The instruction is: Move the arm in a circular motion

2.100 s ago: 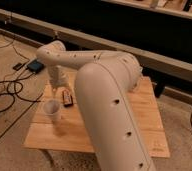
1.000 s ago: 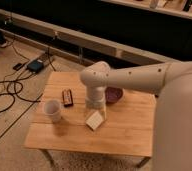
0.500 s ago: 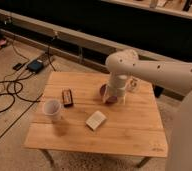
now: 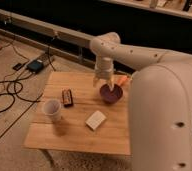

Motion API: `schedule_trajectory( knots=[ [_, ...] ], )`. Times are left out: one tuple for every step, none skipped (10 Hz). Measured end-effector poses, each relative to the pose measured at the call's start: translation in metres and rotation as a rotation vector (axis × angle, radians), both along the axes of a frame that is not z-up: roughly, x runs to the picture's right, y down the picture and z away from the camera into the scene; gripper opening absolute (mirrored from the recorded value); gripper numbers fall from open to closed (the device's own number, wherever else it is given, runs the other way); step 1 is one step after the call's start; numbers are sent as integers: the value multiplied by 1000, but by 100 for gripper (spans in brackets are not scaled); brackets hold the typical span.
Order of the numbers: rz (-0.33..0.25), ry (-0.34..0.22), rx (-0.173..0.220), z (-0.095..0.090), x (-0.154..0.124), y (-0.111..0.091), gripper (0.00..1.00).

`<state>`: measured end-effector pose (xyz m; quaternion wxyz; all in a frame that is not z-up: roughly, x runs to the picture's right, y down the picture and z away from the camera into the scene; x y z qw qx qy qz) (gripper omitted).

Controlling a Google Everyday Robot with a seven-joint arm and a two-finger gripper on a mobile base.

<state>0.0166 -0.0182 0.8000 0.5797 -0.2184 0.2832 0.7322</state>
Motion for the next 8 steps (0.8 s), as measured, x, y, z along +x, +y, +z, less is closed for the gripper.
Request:
schedule_trajectory(
  knots=[
    [-56,-50,-5,7,-38,-6,65],
    [-107,-93,-10,10,-67,-6,65],
    [-148,-130,-15,11,-89,-3,65],
    [-202,-188,-26,10,-119,6,65],
    [-246,-241,-37,6,-143,17,65],
    [-269,-280,-45,1,-159,28,65],
    [-291,-317,-58,-5,-171,42,65],
    [-307,-349,-77,-14,-178,61,65]
  ],
)
